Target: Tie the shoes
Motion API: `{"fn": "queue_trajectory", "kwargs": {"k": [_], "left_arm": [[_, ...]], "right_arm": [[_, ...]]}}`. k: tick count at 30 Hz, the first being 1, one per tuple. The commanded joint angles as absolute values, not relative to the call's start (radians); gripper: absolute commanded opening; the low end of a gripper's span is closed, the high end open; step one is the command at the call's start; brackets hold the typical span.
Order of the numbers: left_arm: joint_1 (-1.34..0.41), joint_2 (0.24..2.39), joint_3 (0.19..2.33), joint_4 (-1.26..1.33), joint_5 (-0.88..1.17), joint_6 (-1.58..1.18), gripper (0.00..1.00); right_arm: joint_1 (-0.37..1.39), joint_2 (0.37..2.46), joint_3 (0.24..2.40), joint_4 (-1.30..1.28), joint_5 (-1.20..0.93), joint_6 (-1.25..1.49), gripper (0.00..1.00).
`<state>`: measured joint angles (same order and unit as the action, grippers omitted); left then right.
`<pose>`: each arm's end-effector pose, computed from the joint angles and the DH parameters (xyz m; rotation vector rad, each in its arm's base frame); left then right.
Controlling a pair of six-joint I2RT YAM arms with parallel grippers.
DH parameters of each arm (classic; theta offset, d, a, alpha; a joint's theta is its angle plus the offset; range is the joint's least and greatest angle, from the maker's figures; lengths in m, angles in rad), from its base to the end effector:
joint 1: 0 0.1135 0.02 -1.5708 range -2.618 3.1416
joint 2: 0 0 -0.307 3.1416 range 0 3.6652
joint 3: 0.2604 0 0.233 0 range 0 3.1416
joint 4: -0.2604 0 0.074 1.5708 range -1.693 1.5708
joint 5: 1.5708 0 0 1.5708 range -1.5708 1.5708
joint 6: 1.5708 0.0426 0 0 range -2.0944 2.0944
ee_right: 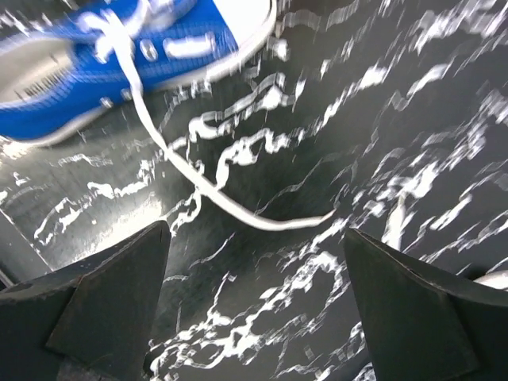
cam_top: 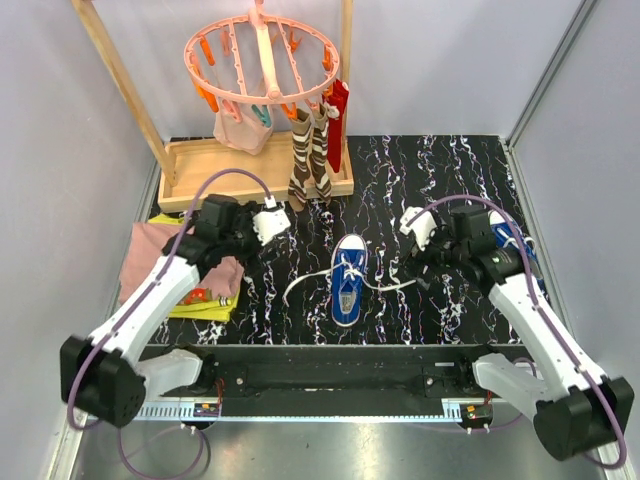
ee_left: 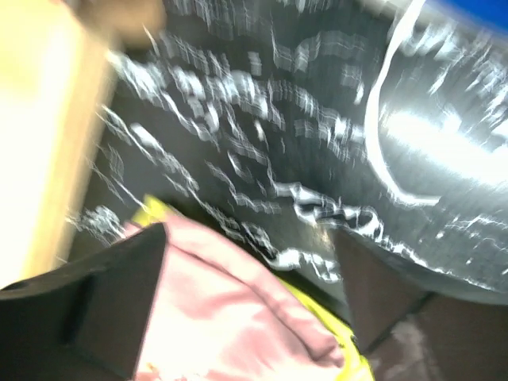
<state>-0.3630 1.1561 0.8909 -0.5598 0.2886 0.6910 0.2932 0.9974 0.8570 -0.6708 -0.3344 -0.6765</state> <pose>0.1894 -0.0849 0.3090 1.3007 1.9690 -0.1873 0.1524 0.0606 0.3165 -1.2245 1.9878 0.2088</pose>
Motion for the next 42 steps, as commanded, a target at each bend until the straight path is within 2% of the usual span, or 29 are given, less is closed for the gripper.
{"fn": "queue_trajectory", "kwargs": {"k": [1, 5, 12, 14, 15, 18, 25, 29, 32, 36, 37, 42], "left_arm": [[-0.364, 1.063, 0.966, -0.548, 0.547, 0.695, 0.99], [-0.386, 1.113, 0.995, -0.545, 0.658, 0.673, 0.99], [-0.512, 1.347, 1.020, -0.598, 0.491, 0.733, 0.98], [-0.538, 1.406, 1.020, -0.578, 0.451, 0.741, 0.92], [-0.555, 1.428, 1.028, -0.572, 0.421, 0.739, 0.86], [-0.568, 1.499, 1.051, -0.571, 0.388, 0.716, 0.78], [-0.569, 1.557, 1.051, -0.552, 0.379, 0.716, 0.75], [-0.568, 1.580, 1.051, -0.552, 0.370, 0.735, 0.75], [-0.575, 1.601, 1.055, -0.551, 0.357, 0.744, 0.75], [-0.600, 1.634, 1.071, -0.545, 0.330, 0.741, 0.75], [-0.604, 1.646, 1.072, -0.537, 0.322, 0.736, 0.75], [-0.634, 1.693, 1.092, -0.514, 0.275, 0.726, 0.74]], "right_arm": [[0.287, 0.968, 0.882, -0.690, -0.477, -0.761, 1.00], [0.290, 0.965, 0.881, -0.686, -0.593, -0.819, 1.00], [0.291, 1.163, 0.882, -0.733, -0.511, -1.009, 1.00], [0.293, 1.203, 0.835, -0.698, -0.492, -1.055, 0.99], [0.291, 1.215, 0.818, -0.683, -0.485, -1.087, 0.98], [0.298, 1.268, 0.773, -0.625, -0.450, -1.126, 0.96], [0.313, 1.437, 0.767, -0.539, -0.420, -1.149, 0.85], [0.319, 1.494, 0.767, -0.489, -0.399, -1.164, 0.74], [0.334, 1.512, 0.747, -0.456, -0.373, -1.173, 0.56], [0.348, 1.505, 0.718, -0.445, -0.350, -1.178, 0.20], [0.350, 1.494, 0.706, -0.440, -0.348, -1.178, 0.00], [0.351, 1.441, 0.680, -0.436, -0.334, -1.147, 0.00]]}}
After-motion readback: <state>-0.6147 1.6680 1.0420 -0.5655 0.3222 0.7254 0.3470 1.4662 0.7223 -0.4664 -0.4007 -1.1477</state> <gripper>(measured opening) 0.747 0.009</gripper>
